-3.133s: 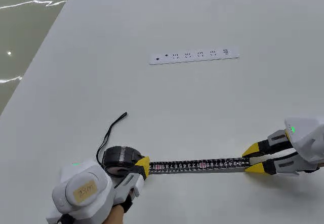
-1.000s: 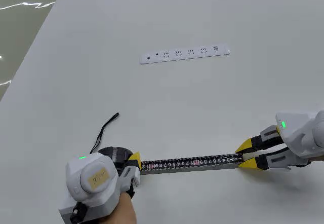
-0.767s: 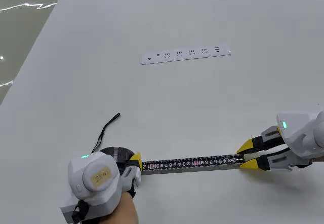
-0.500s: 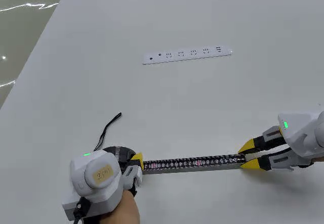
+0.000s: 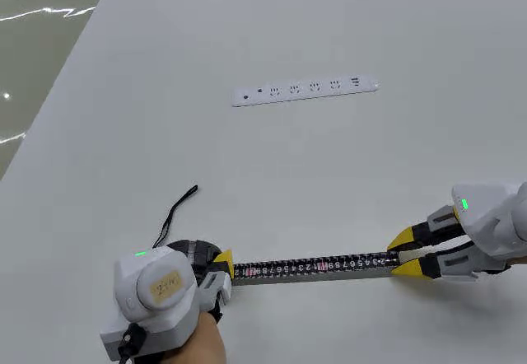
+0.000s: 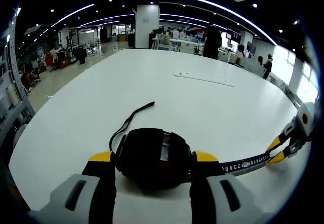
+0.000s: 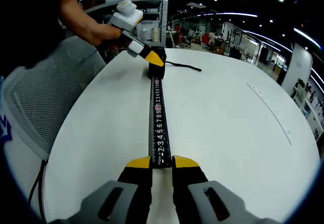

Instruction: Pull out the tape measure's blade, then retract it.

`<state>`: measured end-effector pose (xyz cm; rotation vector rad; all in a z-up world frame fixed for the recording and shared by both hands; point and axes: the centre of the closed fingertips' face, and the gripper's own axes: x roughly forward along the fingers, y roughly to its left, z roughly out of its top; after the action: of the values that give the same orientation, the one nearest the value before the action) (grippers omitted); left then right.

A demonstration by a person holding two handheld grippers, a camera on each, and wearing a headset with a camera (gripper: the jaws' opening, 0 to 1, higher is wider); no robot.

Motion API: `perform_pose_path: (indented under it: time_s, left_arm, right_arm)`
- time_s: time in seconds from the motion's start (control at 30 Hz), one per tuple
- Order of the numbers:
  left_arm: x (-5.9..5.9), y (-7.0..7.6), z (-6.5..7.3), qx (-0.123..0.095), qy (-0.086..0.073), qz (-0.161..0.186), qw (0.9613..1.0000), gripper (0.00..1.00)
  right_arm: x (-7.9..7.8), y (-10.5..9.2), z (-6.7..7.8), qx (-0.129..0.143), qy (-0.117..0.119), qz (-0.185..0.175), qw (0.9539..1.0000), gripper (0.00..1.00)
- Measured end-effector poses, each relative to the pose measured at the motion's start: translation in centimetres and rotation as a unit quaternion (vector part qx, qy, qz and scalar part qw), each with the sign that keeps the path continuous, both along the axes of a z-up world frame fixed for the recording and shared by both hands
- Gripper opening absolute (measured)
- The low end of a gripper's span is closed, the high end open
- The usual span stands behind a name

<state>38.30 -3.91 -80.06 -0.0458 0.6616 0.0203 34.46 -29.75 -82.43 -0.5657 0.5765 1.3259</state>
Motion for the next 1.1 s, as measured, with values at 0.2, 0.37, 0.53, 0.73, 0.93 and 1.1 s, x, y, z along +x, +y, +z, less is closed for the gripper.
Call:
perform_pose_path:
  time_s: [0.2,0.37,0.53,0.73,0.93,1.1]
  left_arm:
    - [0.0,0.0,0.0,0.0,0.0,0.0,1.0,0.54]
    - [0.0,0.0,0.0,0.001,0.001,-0.001,1.0,0.54]
    - [0.0,-0.1,0.1,0.001,0.001,-0.001,1.0,0.54]
    - [0.0,-0.1,0.1,0.001,0.001,-0.003,1.0,0.54]
    - [0.0,-0.1,0.1,0.0,0.001,-0.001,1.0,0.54]
    - [0.0,0.0,0.1,0.0,0.001,0.0,1.0,0.54]
  right_arm:
    - [-0.1,0.1,-0.1,-0.002,0.0,0.002,1.0,0.14]
    - [0.0,0.3,0.0,0.0,0.0,0.003,1.0,0.14]
    - [0.1,0.5,0.0,0.002,0.001,0.004,1.0,0.14]
    - [0.2,0.7,0.0,0.001,0.001,0.007,1.0,0.14]
    - [0.2,1.0,0.2,0.001,0.001,0.007,1.0,0.14]
    - [0.3,1.2,0.2,0.001,0.001,0.009,1.0,0.14]
